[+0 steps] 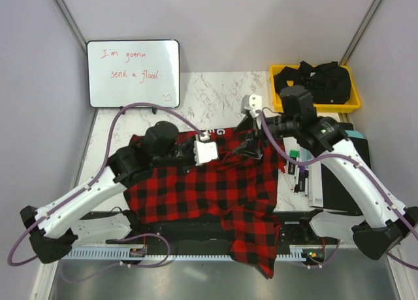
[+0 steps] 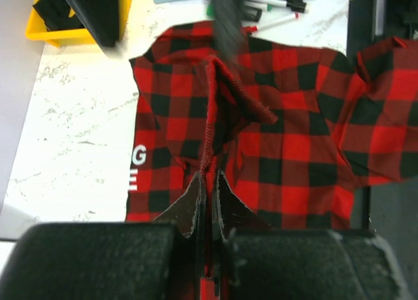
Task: Fold and stack the long sleeve shirts
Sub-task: Fold the shirt
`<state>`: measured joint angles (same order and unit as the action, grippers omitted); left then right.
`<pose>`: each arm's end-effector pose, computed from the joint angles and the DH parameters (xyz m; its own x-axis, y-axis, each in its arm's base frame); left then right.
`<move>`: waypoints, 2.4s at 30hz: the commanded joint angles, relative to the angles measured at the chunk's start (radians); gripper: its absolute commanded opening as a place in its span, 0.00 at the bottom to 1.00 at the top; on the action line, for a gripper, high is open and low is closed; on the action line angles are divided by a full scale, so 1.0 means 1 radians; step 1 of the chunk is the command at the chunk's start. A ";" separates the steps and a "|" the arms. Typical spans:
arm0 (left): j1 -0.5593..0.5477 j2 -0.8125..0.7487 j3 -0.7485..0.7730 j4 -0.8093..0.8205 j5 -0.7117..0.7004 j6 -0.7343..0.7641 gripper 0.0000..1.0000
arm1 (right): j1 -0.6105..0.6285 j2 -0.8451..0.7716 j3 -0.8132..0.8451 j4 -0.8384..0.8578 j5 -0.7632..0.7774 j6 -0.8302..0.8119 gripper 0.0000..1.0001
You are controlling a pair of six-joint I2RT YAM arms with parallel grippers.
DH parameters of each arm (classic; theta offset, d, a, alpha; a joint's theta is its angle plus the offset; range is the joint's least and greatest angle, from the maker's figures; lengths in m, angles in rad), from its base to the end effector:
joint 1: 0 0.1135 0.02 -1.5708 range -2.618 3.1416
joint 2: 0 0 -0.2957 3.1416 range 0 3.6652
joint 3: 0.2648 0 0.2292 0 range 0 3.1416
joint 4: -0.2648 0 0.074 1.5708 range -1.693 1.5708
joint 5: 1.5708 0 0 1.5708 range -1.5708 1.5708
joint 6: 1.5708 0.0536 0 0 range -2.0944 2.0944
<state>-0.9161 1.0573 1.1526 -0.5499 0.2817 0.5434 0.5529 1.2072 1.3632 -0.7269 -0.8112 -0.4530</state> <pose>0.1112 -0.1693 0.3967 0.2438 0.4981 -0.8321 0.9206 0.1510 0.3601 0.1646 0.1472 0.4236 -0.0280 -0.3714 -0.9280 -0.9933 0.1146 -0.0159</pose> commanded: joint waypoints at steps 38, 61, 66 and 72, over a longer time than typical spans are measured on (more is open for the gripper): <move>0.319 0.177 0.475 0.140 0.126 0.030 0.02 | -0.508 0.658 0.037 0.153 0.196 0.232 0.30; -0.026 -0.017 -0.183 -0.053 0.339 -0.220 0.02 | -0.383 0.618 0.094 0.152 0.199 0.204 0.29; -0.026 -0.081 -0.165 -0.090 0.381 -0.165 0.02 | -0.375 0.696 0.100 0.175 0.299 0.200 0.28; -0.026 -0.089 -0.085 -0.156 0.352 -0.151 0.02 | -0.383 0.782 0.125 0.164 0.369 0.186 0.27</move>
<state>-0.9382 0.9752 0.9897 -0.6769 0.6147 0.3813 0.1825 1.9450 1.4559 -0.5785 -0.5144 -0.2535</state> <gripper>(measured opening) 0.036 0.269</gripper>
